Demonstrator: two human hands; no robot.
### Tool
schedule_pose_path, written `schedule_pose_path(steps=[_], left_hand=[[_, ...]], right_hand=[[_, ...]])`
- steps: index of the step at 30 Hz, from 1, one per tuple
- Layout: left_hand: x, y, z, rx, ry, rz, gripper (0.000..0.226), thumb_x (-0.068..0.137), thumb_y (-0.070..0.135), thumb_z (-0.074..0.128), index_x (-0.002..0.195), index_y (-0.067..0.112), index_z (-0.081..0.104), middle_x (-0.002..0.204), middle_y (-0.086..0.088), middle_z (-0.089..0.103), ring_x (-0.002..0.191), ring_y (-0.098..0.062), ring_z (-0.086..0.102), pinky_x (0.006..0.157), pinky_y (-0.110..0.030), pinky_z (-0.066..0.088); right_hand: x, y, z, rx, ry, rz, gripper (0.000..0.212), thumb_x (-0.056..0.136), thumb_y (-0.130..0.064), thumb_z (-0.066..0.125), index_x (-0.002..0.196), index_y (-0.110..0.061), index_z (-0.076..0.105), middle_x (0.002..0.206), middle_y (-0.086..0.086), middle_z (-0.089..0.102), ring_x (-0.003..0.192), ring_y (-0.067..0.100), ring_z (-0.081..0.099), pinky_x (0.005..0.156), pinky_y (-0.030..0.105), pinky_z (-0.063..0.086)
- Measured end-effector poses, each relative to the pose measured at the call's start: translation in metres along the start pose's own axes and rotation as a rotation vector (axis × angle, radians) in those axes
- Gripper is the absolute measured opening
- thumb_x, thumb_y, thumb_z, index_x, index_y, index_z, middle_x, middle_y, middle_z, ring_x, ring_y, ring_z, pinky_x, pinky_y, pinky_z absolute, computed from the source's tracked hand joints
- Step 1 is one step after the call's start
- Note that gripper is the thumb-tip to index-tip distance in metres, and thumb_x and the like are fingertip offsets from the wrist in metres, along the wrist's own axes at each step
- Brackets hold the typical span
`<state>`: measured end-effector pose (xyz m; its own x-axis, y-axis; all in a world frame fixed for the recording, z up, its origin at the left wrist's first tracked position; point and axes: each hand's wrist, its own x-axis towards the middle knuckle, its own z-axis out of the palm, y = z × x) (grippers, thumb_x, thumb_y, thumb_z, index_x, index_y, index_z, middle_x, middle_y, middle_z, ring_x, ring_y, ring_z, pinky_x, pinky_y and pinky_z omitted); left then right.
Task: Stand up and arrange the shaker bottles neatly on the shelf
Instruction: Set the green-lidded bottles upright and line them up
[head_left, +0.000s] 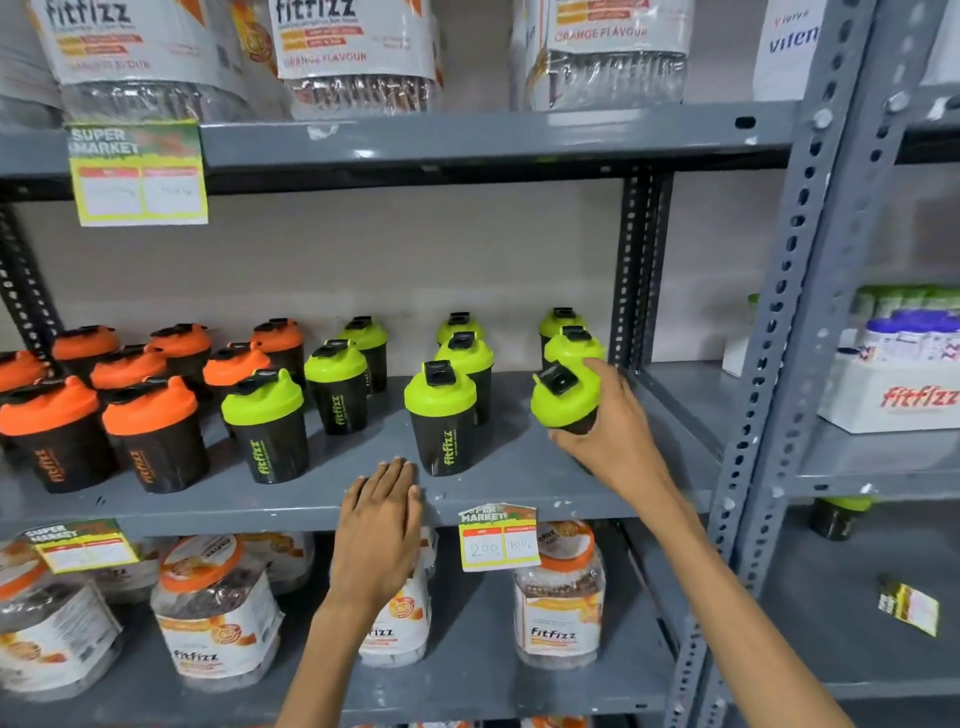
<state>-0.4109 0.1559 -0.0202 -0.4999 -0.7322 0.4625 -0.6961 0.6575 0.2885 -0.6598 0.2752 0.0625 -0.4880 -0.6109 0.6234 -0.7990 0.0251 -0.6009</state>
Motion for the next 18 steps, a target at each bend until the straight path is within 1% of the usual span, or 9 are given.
schedule_pose_path(steps=[1, 2, 4, 8, 11, 13, 15, 16, 18], left_hand=[[0.0, 0.0, 0.0, 0.001, 0.001, 0.001, 0.062, 0.1, 0.04, 0.016, 0.149, 0.016, 0.045, 0.158, -0.003, 0.042, 0.149, -0.018, 0.034, 0.125, -0.04, 0.02], [0.0, 0.0, 0.0, 0.005, 0.001, 0.003, 0.062, 0.1, 0.04, 0.016, 0.149, 0.015, 0.045, 0.158, -0.003, 0.042, 0.149, -0.018, 0.034, 0.125, -0.04, 0.019], [0.001, 0.0, 0.0, 0.009, 0.0, 0.005, 0.063, 0.1, 0.04, 0.016, 0.15, 0.015, 0.044, 0.159, -0.002, 0.042, 0.149, -0.017, 0.034, 0.126, -0.04, 0.019], [0.001, 0.0, 0.001, -0.007, 0.02, 0.007, 0.061, 0.1, 0.04, 0.018, 0.149, 0.015, 0.046, 0.157, -0.003, 0.043, 0.149, -0.018, 0.036, 0.125, -0.04, 0.02], [0.001, -0.001, 0.004, -0.01, 0.035, 0.012, 0.061, 0.101, 0.04, 0.018, 0.149, 0.015, 0.046, 0.157, -0.002, 0.044, 0.148, -0.018, 0.036, 0.125, -0.039, 0.02], [0.001, -0.002, 0.005, -0.007, 0.046, 0.018, 0.06, 0.101, 0.04, 0.018, 0.148, 0.015, 0.046, 0.157, -0.002, 0.044, 0.148, -0.018, 0.037, 0.125, -0.039, 0.02], [0.001, -0.002, 0.006, -0.006, 0.057, 0.022, 0.059, 0.101, 0.039, 0.019, 0.148, 0.015, 0.047, 0.156, -0.003, 0.045, 0.147, -0.018, 0.038, 0.125, -0.04, 0.02], [0.0, -0.001, 0.006, -0.006, 0.063, 0.02, 0.059, 0.101, 0.038, 0.02, 0.147, 0.014, 0.048, 0.156, -0.003, 0.046, 0.147, -0.019, 0.038, 0.125, -0.04, 0.02], [0.0, 0.002, 0.006, -0.004, 0.079, 0.005, 0.056, 0.102, 0.036, 0.023, 0.147, 0.013, 0.048, 0.155, -0.005, 0.047, 0.146, -0.02, 0.039, 0.126, -0.041, 0.018]], right_hand=[[0.001, 0.0, -0.001, 0.097, 0.047, 0.038, 0.09, 0.065, -0.023, 0.087, 0.141, -0.019, 0.039, 0.139, 0.007, 0.052, 0.123, 0.018, 0.049, 0.096, 0.021, 0.038], [0.002, 0.001, -0.002, 0.162, 0.085, 0.084, 0.09, 0.064, -0.027, 0.088, 0.14, -0.02, 0.04, 0.138, 0.005, 0.055, 0.122, 0.017, 0.051, 0.095, 0.021, 0.039], [0.001, 0.004, 0.0, 0.233, 0.128, 0.159, 0.09, 0.063, -0.033, 0.089, 0.138, -0.023, 0.041, 0.133, 0.002, 0.059, 0.12, 0.019, 0.055, 0.098, 0.03, 0.046], [-0.007, 0.013, 0.009, 0.214, 0.133, 0.175, 0.087, 0.069, -0.037, 0.086, 0.14, -0.028, 0.038, 0.135, -0.003, 0.057, 0.125, 0.021, 0.054, 0.102, 0.04, 0.047], [-0.011, 0.014, 0.013, 0.2, 0.145, 0.176, 0.092, 0.071, -0.04, 0.084, 0.145, -0.031, 0.03, 0.142, -0.005, 0.05, 0.13, 0.021, 0.049, 0.106, 0.042, 0.044], [-0.012, 0.014, 0.014, 0.202, 0.142, 0.182, 0.098, 0.073, -0.039, 0.083, 0.149, -0.027, 0.023, 0.148, -0.002, 0.044, 0.135, 0.022, 0.045, 0.109, 0.043, 0.041], [-0.018, 0.014, 0.016, 0.193, 0.133, 0.2, 0.106, 0.073, -0.037, 0.084, 0.154, -0.021, 0.016, 0.155, 0.002, 0.036, 0.141, 0.023, 0.038, 0.113, 0.04, 0.036], [-0.022, 0.014, 0.017, 0.181, 0.135, 0.205, 0.108, 0.073, -0.036, 0.084, 0.155, -0.019, 0.014, 0.157, 0.004, 0.033, 0.143, 0.023, 0.035, 0.113, 0.035, 0.033], [-0.035, 0.012, 0.018, 0.149, 0.164, 0.205, 0.108, 0.075, -0.033, 0.083, 0.155, -0.019, 0.012, 0.158, 0.007, 0.03, 0.143, 0.023, 0.033, 0.107, 0.026, 0.03]])
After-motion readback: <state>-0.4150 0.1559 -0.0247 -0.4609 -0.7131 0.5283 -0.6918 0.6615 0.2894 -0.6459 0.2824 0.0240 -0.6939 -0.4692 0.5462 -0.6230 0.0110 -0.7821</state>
